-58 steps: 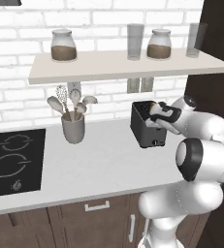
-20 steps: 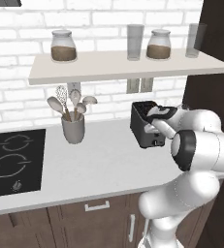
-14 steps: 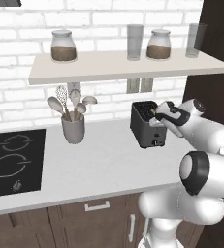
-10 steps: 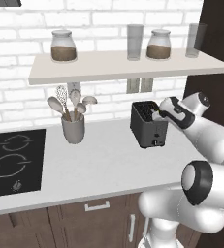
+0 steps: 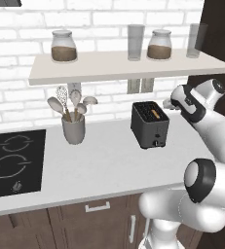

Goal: Start the toaster. Once the lever pops up, take the bread to the plate on the dining counter.

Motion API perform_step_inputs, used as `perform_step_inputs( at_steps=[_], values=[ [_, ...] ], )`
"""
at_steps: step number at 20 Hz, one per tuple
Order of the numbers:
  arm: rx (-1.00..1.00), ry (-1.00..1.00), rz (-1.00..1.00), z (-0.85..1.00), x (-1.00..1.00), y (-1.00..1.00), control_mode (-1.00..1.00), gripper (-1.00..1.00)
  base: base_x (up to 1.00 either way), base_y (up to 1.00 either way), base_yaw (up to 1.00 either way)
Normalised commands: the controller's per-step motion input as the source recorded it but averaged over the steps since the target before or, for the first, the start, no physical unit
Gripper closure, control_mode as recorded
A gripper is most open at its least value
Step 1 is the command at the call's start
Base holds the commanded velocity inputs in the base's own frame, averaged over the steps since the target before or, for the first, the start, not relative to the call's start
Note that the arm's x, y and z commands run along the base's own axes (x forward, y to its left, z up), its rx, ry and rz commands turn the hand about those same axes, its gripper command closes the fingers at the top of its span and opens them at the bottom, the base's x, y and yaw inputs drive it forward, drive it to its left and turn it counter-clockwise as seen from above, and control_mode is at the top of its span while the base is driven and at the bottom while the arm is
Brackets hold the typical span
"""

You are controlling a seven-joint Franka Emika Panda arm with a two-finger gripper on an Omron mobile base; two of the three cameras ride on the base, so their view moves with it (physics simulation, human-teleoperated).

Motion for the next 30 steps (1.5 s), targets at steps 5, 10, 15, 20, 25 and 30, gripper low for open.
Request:
perform_step_inputs(
  at_steps=[5, 10, 15, 20, 25, 30],
  values=[
    [0.02, -0.01, 0.0, 0.04, 0.0, -0.02, -1.0, -1.0, 0.0, 0.0, 0.0],
    [0.0, 0.0, 0.0, 0.0, 0.0, 0.0, -1.0, -1.0, 0.0, 0.0, 0.0],
    [0.0, 0.0, 0.0, 0.0, 0.0, 0.0, -1.0, -1.0, 0.0, 0.0, 0.0],
    [0.0, 0.0, 0.0, 0.0, 0.0, 0.0, -1.0, -1.0, 0.0, 0.0, 0.0],
    [0.0, 0.0, 0.0, 0.0, 0.0, 0.0, -1.0, -1.0, 0.0, 0.0, 0.0],
    [0.0, 0.0, 0.0, 0.0, 0.0, 0.0, -1.0, -1.0, 0.0, 0.0, 0.0]
  ],
)
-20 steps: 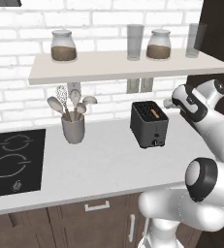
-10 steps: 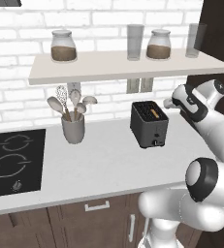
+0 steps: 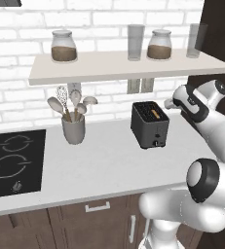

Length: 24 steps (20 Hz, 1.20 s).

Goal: Start the toaster. Once the lever pops up, take the bread to the plate on the dining counter.

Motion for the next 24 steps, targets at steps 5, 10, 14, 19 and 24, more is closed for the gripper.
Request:
perform_step_inputs(
  at_steps=[5, 10, 14, 19, 24],
  values=[
    [0.0, 0.0, 0.0, 0.0, 0.0, 0.0, -1.0, -1.0, 0.0, 0.0, 0.0],
    [0.0, 0.0, 0.0, 0.0, 0.0, 0.0, -1.0, -1.0, 0.0, 0.0, 0.0],
    [0.0, 0.0, 0.0, 0.0, 0.0, 0.0, -1.0, -1.0, 0.0, 0.0, 0.0],
    [0.0, 0.0, 0.0, 0.0, 0.0, 0.0, -1.0, -1.0, 0.0, 0.0, 0.0],
    [0.0, 0.0, 0.0, 0.0, 0.0, 0.0, -1.0, -1.0, 0.0, 0.0, 0.0]
  ],
)
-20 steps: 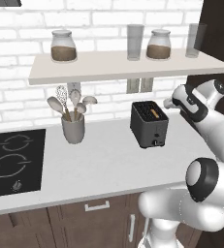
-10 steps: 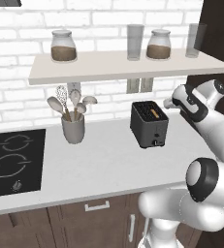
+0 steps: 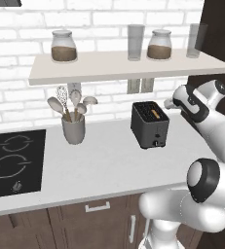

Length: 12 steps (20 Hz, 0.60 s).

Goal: Start the toaster. Once the lever pops up, take the bread to the plate on the dining counter.

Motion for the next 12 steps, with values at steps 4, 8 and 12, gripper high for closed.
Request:
perform_step_inputs(
  at_steps=[4, 8, 12],
  values=[
    [0.0, 0.0, 0.0, 0.0, 0.0, 0.0, -1.0, -1.0, 0.0, 0.0, 0.0],
    [0.0, 0.0, 0.0, 0.0, 0.0, 0.0, -1.0, -1.0, 0.0, 0.0, 0.0],
    [0.0, 0.0, 0.0, 0.0, 0.0, 0.0, -1.0, -1.0, 0.0, 0.0, 0.0]
  ],
)
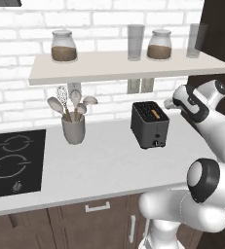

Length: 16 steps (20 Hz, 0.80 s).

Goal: Start the toaster. Once the lever pops up, take the bread to the plate on the dining counter.

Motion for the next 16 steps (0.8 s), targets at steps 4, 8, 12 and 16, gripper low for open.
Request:
perform_step_inputs(
  at_steps=[4, 8, 12, 16],
  values=[
    [0.0, 0.0, 0.0, 0.0, 0.0, 0.0, -1.0, -1.0, 0.0, 0.0, 0.0],
    [0.0, 0.0, 0.0, 0.0, 0.0, 0.0, -1.0, -1.0, 0.0, 0.0, 0.0],
    [0.0, 0.0, 0.0, 0.0, 0.0, 0.0, -1.0, -1.0, 0.0, 0.0, 0.0],
    [0.0, 0.0, 0.0, 0.0, 0.0, 0.0, -1.0, -1.0, 0.0, 0.0, 0.0]
  ],
)
